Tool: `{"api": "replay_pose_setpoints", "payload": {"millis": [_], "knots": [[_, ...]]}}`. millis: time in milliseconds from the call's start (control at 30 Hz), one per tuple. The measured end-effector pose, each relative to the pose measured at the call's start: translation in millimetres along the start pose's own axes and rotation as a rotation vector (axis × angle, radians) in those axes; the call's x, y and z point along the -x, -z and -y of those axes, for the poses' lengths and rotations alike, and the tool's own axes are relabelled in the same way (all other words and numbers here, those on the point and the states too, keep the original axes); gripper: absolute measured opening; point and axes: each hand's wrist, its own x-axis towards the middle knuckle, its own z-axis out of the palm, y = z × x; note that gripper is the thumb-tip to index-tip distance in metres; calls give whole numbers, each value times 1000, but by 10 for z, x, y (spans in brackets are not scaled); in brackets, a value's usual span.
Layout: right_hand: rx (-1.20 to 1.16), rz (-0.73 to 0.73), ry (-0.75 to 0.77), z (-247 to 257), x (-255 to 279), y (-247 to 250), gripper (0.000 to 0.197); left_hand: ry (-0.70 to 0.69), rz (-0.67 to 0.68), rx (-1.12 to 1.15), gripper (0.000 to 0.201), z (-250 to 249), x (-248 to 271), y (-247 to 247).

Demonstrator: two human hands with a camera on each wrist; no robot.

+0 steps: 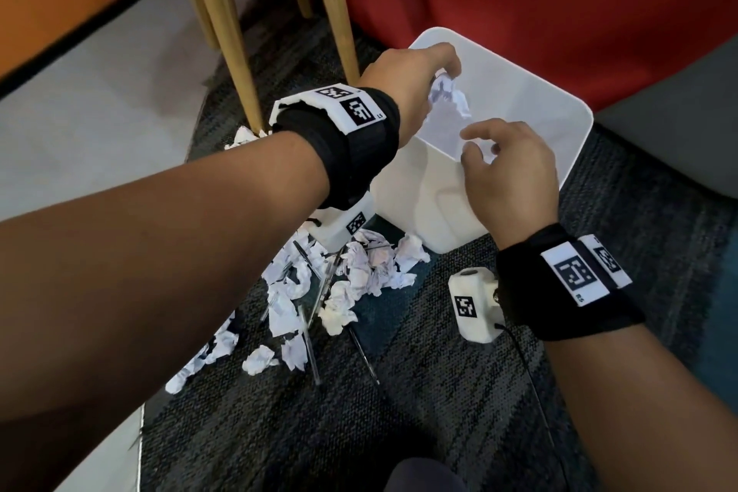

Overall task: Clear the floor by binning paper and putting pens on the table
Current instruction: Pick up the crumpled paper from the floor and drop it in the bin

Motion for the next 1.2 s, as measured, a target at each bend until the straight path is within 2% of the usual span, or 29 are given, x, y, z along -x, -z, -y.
{"api": "replay_pose_setpoints", "payload": {"millis": [233, 400, 500, 567, 667, 767, 867, 967, 1067, 1200], "knots": [[-71, -67, 30, 12, 14, -13, 18, -32, 31, -29, 66, 11, -13, -44], [-294, -254, 243, 106, 178, 35, 19, -47, 41, -14, 68, 76, -34, -111], [-354, -273, 355, 169, 342, 44, 21, -80, 26, -34, 63, 46, -33, -75], [-418, -184, 365, 184, 483, -2, 22, -118, -16, -33, 53, 24, 38, -34], [-451, 29, 262, 87, 680, -209, 24, -217, -66, -5, 33, 50, 260, 1], [-278, 317, 127, -122, 835, -561, 25, -257, 44, -76, 22, 203, 524, -31], [-86, 596, 32, -293, 1004, -944, 20, -191, 170, -131, 14, 487, 789, -132], [27, 797, 47, -281, 1189, -1265, 17, -42, 324, -189, 12, 831, 1091, -289], [99, 884, 147, -204, 1387, -1603, 20, 65, 485, -258, 11, 1163, 1391, -480], [250, 1019, 225, -170, 1563, -1943, 40, 156, 611, -303, 3, 1538, 1734, -697]]}}
